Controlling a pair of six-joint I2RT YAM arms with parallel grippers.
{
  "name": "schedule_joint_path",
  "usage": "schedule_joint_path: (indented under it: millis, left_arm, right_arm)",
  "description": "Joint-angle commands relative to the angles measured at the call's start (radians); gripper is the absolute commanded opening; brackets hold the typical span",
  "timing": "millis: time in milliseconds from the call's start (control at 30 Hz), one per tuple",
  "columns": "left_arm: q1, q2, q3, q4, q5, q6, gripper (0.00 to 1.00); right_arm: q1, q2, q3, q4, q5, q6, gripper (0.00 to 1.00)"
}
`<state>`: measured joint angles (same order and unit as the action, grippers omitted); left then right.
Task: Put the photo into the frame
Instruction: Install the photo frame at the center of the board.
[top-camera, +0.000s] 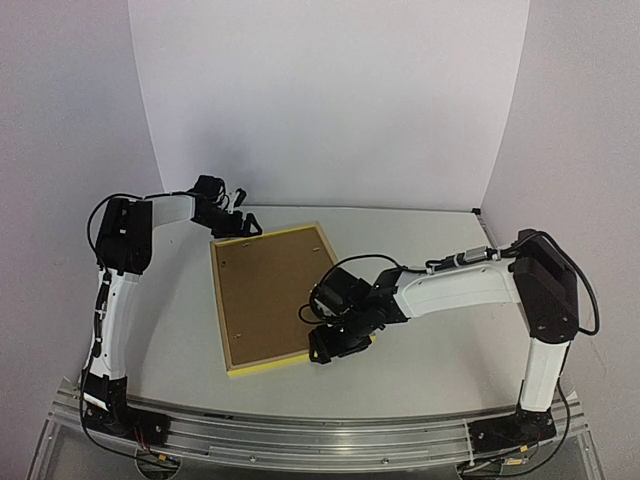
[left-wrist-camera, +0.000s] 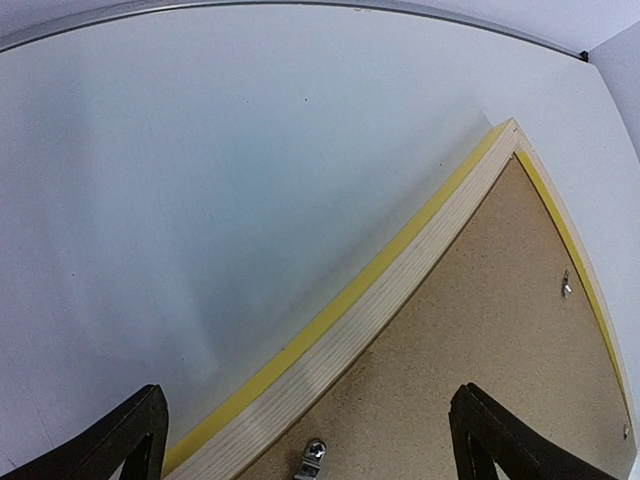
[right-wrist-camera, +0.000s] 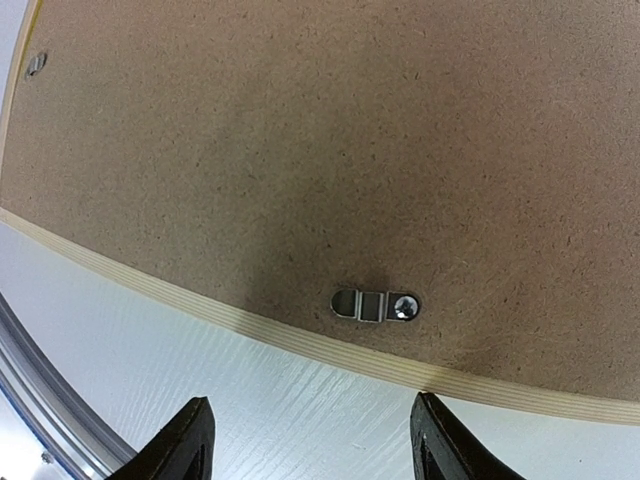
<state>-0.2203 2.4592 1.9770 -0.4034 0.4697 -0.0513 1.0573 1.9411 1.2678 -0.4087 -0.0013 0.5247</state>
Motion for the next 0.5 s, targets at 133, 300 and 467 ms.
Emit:
schedule_joint_path:
  millis: [133, 300, 467]
  left_arm:
    - [-0.006, 0.052, 0.003, -0.115, 0.011, -0.021, 0.98]
    - [-0.004, 0.053, 0.006, -0.116, 0.005, -0.025, 0.98]
    - [-0.003, 0.052, 0.006, -0.117, 0.003, -0.024, 0.98]
  right_arm:
    - [0.0, -0.02, 0.053, 0.031, -0.122, -0.021, 0.62]
    - [0.0, -0.009, 0.066, 0.032, -0.116, -0.037, 0.62]
    - [-0.001, 0.011, 0.085, 0.031, -0.08, -0.038, 0.62]
